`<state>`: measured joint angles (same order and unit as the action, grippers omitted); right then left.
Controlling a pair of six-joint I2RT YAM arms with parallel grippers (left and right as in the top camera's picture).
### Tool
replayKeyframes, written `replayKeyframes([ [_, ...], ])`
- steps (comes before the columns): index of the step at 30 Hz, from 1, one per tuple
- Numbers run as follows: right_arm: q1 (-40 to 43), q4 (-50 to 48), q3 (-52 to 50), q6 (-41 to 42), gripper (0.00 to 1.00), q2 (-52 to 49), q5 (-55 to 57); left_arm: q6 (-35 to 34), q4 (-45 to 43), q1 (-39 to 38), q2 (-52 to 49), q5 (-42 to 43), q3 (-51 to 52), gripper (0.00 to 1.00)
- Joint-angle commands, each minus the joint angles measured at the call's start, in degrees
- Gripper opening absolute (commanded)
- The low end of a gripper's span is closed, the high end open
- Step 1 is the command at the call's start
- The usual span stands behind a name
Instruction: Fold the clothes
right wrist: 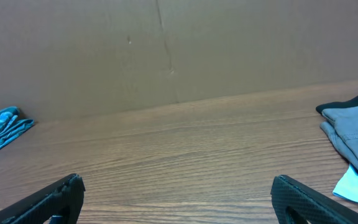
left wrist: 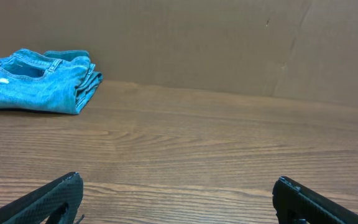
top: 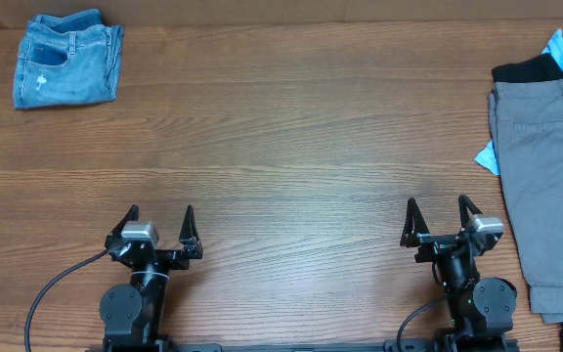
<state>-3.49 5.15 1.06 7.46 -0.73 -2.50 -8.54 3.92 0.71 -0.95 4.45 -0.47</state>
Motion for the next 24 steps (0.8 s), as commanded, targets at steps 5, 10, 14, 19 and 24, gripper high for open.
replayKeyframes([
  [5, -0.3, -0.4, -0.6, -0.2, 1.0, 0.6, 0.8, 1.3, 0.2, -0.3, 0.7, -0.6, 0.2, 1.0],
  [10, -0.3, -0.4, -0.6, -0.2, 1.0, 0.6, 0.8, 1.3, 0.2, -0.3, 0.7, -0.6, 0.2, 1.0],
  [14, -0.3, -0.4, -0.6, -0.2, 1.0, 0.6, 0.8, 1.3, 0.2, -0.3, 0.7, -0.6, 0.2, 1.0],
  [19, -0.3, -0.4, -0.6, -0.2, 1.0, 0.6, 0.8, 1.3, 0.2, -0.3, 0.7, -0.6, 0.2, 1.0],
  [24, -0.3, -0.8, -0.6, -0.3, 1.0, 0.6, 1.9, 1.3, 0.2, -0.3, 0.7, -0.6, 0.2, 1.0],
])
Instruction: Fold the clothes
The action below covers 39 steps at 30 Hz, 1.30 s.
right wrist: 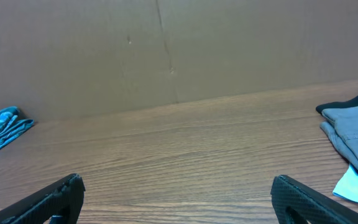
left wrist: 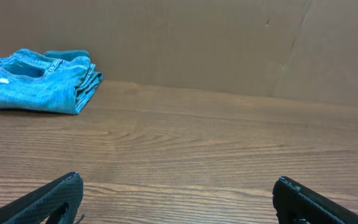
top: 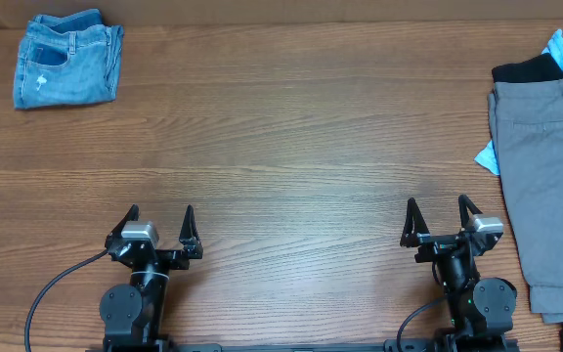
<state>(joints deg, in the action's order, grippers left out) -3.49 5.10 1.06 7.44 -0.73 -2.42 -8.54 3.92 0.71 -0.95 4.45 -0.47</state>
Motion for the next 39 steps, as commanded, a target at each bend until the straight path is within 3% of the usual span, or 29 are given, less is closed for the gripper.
replayKeyframes([
  [1, -0.3, -1.4, -0.6, -0.2, 1.0, 0.6, 2.4, 1.3, 0.2, -0.3, 0.7, -0.6, 0.2, 1.0],
  [5, -0.4, -8.7, -0.6, 4.5, 1.0, 0.6, -3.4, 1.3, 0.2, -0.3, 0.7, -0.6, 0.2, 1.0],
  [9, -0.3, -9.4, -0.6, 16.5, 1.0, 0.6, -19.2, 1.3, 0.2, -0.3, 0.7, -0.6, 0.2, 1.0],
  [14, -0.3, -13.2, -0.6, 19.7, 1.0, 0.6, -20.8, 1.3, 0.2, -0.3, 0.7, -0.6, 0.2, 1.0],
  [19, -0.2, -23.6, 0.4, 18.5, 1.0, 0.6, -18.4, 1.3, 0.2, -0.3, 0.7, -0.6, 0.2, 1.0],
  [25, -0.2, -15.1, 11.1, 5.0, 1.0, -3.4, -6.3, 1.3, 0.2, -0.3, 0.7, -0.6, 0.2, 1.0],
  [29, -0.2, -8.5, 21.9, -3.1, 1.0, -13.2, 5.2, 1.3, 0.2, -0.3, 0.7, -0.6, 0.2, 1.0],
  [32, -0.2, -3.5, 30.0, -3.8, 1.0, -23.7, 13.2, 1.3, 0.2, -0.3, 0.7, -0.6, 0.2, 1.0],
  [39, 4.6, 11.9, 51.5, -6.0, 1.0, -55.5, 16.7, 1.3, 0.2, -0.3, 0.7, -0.6, 0.2, 1.0],
])
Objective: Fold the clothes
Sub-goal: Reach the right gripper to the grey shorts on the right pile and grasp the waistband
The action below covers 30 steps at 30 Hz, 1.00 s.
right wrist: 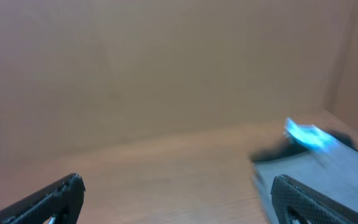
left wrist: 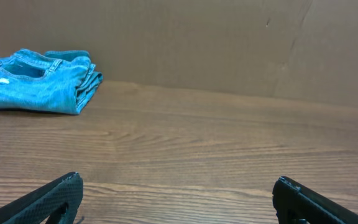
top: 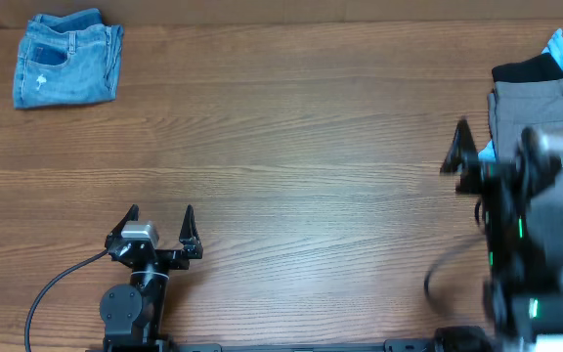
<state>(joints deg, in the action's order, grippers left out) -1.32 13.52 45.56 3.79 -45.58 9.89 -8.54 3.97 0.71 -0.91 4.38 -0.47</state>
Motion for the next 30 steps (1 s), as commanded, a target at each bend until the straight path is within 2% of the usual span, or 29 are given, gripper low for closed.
replayKeyframes([
  [1, 3.8, 7.1, 10.8, -2.3, 1.0, -16.2, 3.9, 1.3, 0.1, -0.3, 0.7, -0.5, 0.2, 1.0],
  [3, 5.6, 13.4, 17.7, -2.3, 1.0, -26.1, 3.8, 1.3, 0.1, -0.3, 0.7, -0.5, 0.2, 1.0],
  [6, 6.8, 17.9, 25.7, -2.4, 1.0, -38.2, 4.7, 1.3, 0.1, -0.3, 0.7, -0.5, 0.2, 1.0],
  [8, 6.8, 18.1, 28.6, -4.3, 1.0, -43.1, 4.3, 1.3, 0.1, -0.3, 0.7, -0.5, 0.2, 1.0],
  [11, 6.8, 17.5, 32.3, -11.6, 1.0, -49.7, 4.4, 1.3, 0.1, -0.3, 0.7, -0.5, 0.2, 1.0],
  [16, 8.0, 18.0, 39.5, -18.3, 1.0, -60.5, 10.7, 1.3, 0.1, -0.3, 0.7, -0.5, 0.2, 1.0],
  [22, 10.5, 19.2, 46.6, -20.7, 1.0, -70.8, 15.2, 1.3, 0.1, -0.3, 0.7, -0.5, 0.2, 1.0],
  [30, 12.1, 15.7, 47.1, -22.1, 1.0, -77.2, 17.1, 1.3, 0.1, -0.3, 0.7, -0.5, 0.2, 1.0],
])
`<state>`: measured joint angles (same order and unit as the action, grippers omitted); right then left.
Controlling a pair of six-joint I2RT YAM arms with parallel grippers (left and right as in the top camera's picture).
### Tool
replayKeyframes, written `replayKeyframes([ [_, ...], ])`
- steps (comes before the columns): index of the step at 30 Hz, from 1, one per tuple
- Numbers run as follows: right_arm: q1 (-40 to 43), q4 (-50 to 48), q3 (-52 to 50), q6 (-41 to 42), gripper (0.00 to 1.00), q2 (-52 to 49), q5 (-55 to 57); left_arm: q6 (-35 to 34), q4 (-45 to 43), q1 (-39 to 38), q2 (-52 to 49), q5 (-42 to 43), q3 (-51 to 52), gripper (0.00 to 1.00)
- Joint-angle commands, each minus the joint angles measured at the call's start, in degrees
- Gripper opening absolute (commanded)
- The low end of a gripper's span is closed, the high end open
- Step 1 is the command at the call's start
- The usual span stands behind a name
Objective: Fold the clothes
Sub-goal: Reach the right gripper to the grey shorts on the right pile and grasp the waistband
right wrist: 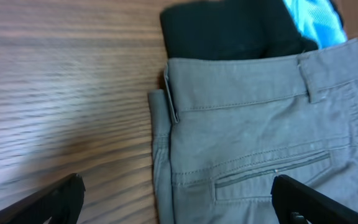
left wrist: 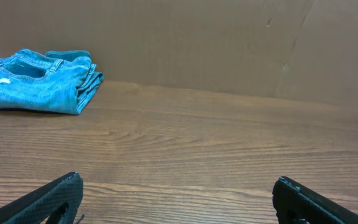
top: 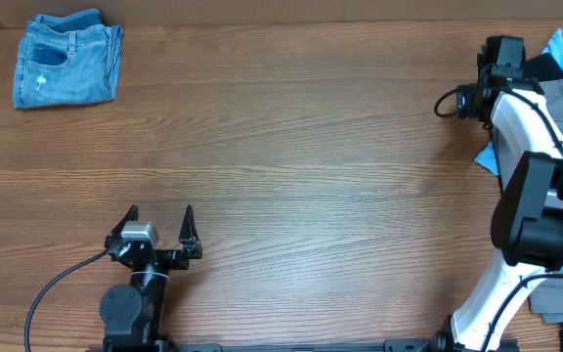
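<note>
Grey trousers [right wrist: 247, 143] lie flat at the table's right edge, also seen from above. A black garment [right wrist: 229, 31] and a light blue one [right wrist: 312, 15] lie under their waistband end. My right gripper [right wrist: 178, 193] hangs open over the trousers' waistband corner, nothing between its fingers; overhead it is at the far right [top: 501, 61]. Folded blue jeans [top: 66, 59] sit at the far left corner, also in the left wrist view [left wrist: 39, 81]. My left gripper [left wrist: 178, 190] rests open near the front edge [top: 159, 230].
The wooden table [top: 281, 147] is backed by a brown cardboard wall [left wrist: 197, 43]. My right arm [top: 516, 196] stretches along the right side, over part of the grey trousers. A black cable [top: 52, 288] trails from the left arm's base.
My right gripper has moved further back and right, from mid-table height at the right to above the trousers' waistband, now looking down on the cloth. The left arm has not moved.
Both grippers rested open near the front edge at the first two moments, the clothes untouched. Then the right arm was raised and blurred beside the trousers' left edge. Now it hangs open over the waistband end. The left gripper and jeans stayed put.
</note>
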<state>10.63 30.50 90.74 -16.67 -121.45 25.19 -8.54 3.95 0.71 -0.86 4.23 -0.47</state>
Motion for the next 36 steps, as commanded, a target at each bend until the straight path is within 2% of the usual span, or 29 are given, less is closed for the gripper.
replayKeyframes([
  [1, 0.2, -1.5, 2.0, -2.3, 1.0, -2.0, 1.8, 1.3, 0.1, -0.3, 0.6, -0.3, 0.2, 1.0],
  [24, 3.7, -3.3, 1.9, -3.1, 0.99, -11.1, 6.7, 1.3, 0.2, -0.3, 0.6, -0.3, 0.2, 1.0],
  [30, 4.6, -3.2, 1.9, -3.1, 0.84, -11.3, 2.0, 1.3, 0.2, -0.3, 0.6, -0.3, 0.2, 1.0],
  [36, 4.5, -3.5, 1.9, -2.8, 0.61, -11.3, -2.2, 1.3, 0.1, -0.3, 0.6, -0.3, 0.2, 1.0],
])
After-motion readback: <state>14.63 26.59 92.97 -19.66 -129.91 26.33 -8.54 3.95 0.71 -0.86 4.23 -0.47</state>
